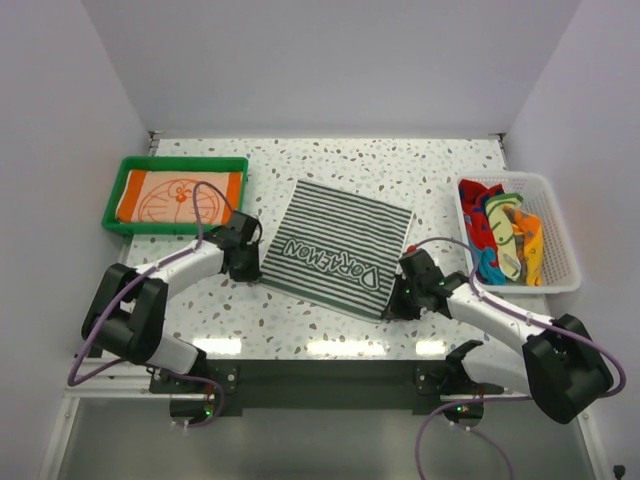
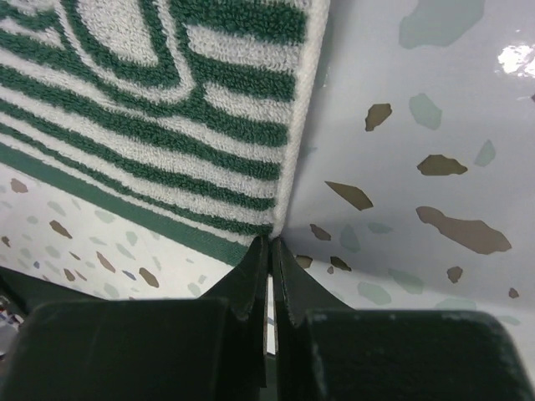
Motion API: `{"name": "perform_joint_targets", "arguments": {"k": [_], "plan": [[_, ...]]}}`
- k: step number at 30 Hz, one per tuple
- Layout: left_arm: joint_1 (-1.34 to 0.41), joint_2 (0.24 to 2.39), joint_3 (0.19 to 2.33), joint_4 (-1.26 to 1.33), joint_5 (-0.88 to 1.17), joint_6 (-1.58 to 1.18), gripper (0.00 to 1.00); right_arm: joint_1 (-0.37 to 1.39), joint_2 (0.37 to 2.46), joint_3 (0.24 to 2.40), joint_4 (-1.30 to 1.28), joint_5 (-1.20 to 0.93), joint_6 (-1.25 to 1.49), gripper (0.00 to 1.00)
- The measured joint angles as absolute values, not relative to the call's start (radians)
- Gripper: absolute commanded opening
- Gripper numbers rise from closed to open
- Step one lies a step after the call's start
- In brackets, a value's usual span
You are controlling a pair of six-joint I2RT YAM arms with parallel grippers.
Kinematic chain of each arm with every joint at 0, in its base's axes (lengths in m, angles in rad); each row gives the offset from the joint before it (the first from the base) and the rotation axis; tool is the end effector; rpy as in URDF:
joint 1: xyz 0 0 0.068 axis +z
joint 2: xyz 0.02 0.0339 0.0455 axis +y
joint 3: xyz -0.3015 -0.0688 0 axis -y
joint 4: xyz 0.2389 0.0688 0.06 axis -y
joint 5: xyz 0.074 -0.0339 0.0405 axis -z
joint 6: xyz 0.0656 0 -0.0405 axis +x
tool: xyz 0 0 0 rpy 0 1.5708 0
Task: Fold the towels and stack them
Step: Fold the towel
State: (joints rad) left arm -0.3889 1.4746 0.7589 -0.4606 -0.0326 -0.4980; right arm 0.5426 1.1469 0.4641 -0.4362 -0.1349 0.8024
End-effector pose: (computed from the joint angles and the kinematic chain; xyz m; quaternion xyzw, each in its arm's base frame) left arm 0.2454 -0.0982 0.1733 -0.0566 0.9788 -0.0696 0.1838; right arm 0.1495 0.1004 0.1591 0.1110 0.9661 0.1906 0.1339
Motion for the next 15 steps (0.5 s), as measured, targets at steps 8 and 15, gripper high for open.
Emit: {"name": "perform_joint_targets", "arguments": {"k": [8,15], "plan": [[-0.356,1.461,0.747,-0.464,-0.009,-0.498,0.03,0.541,1.147,0.455,-0.401,-0.149,0.808,0.30],[-0.347,1.403,0.743,-0.510,-0.015,-0.485,0.66,0.527,1.080,0.600,-0.601,-0.009,0.712,0.54]]}}
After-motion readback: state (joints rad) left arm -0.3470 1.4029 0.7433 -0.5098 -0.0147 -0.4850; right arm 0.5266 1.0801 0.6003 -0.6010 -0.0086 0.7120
